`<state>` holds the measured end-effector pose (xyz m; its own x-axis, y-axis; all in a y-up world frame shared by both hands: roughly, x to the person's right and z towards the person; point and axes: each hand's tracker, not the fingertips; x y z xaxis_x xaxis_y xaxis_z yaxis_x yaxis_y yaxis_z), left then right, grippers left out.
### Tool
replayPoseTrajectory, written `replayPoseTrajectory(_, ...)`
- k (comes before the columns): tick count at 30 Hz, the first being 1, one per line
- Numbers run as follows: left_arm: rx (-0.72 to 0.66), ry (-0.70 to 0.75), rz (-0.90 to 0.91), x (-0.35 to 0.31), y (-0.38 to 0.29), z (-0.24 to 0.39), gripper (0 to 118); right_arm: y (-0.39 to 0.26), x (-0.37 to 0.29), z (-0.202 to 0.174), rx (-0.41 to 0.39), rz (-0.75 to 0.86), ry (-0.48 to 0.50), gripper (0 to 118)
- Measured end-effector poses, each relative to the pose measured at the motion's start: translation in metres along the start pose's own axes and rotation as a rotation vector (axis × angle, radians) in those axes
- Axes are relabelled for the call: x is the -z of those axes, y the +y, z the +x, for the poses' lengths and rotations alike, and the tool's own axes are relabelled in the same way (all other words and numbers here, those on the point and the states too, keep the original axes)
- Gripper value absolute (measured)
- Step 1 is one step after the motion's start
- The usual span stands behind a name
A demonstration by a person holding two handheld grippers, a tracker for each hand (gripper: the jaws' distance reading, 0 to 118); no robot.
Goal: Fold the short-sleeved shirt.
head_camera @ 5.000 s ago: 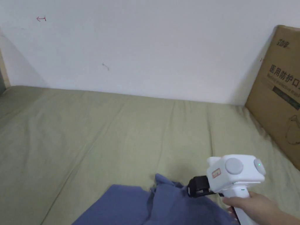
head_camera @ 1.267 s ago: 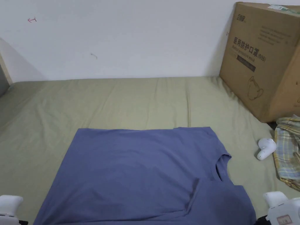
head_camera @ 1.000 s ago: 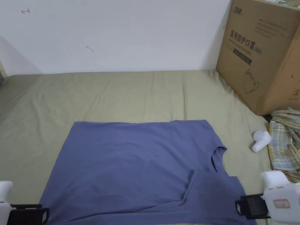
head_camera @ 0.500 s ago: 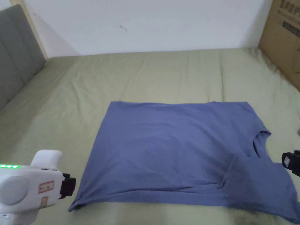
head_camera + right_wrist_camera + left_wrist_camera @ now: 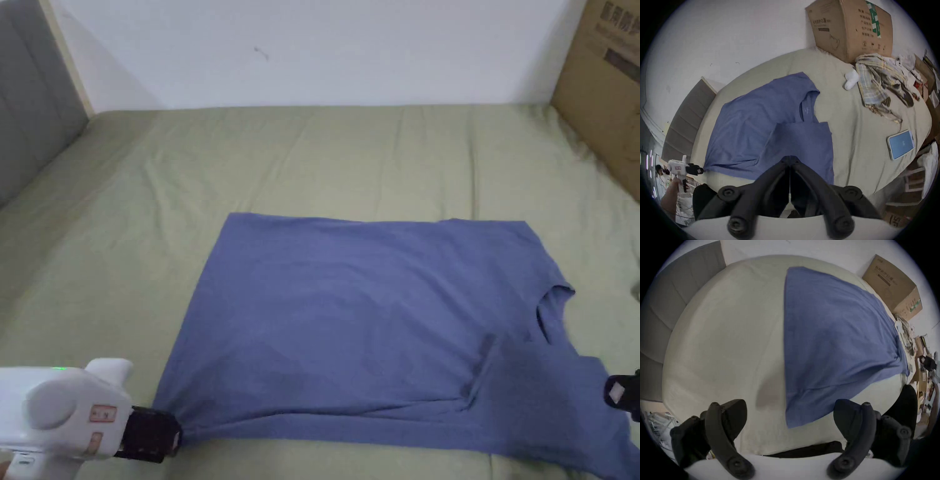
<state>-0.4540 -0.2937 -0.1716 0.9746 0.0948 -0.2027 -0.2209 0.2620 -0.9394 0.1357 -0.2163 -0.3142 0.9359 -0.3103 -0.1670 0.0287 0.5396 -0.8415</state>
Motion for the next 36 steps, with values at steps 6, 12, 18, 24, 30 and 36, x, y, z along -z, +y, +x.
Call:
replayPoseTrajectory(6,0.027,-0.004,0.106,-0.02,-0.001,0.019,6,-0.003,0.014,0.011,-0.073,-0.052,-0.041,1)
replayPoseTrajectory(12,-0.004,0.006,0.181,-0.043,0.0,0.013,6,-0.001,0.031,0.029,-0.094,-0.118,-0.083,90)
replayPoseTrajectory(18,-0.002,-0.004,0.212,-0.055,-0.004,0.025,6,-0.007,0.078,0.049,-0.244,-0.308,-0.23,107)
replayPoseTrajectory(24,-0.024,-0.007,0.213,-0.057,-0.001,0.028,6,-0.015,0.084,0.046,-0.307,-0.386,-0.125,46)
replayPoseTrajectory(30,-0.07,-0.019,0.223,-0.064,-0.004,0.026,6,-0.012,0.057,0.044,-0.325,-0.367,-0.113,10)
replayPoseTrajectory(36,-0.116,-0.055,0.264,-0.078,-0.002,0.021,6,-0.007,0.036,0.053,-0.263,-0.32,-0.089,9)
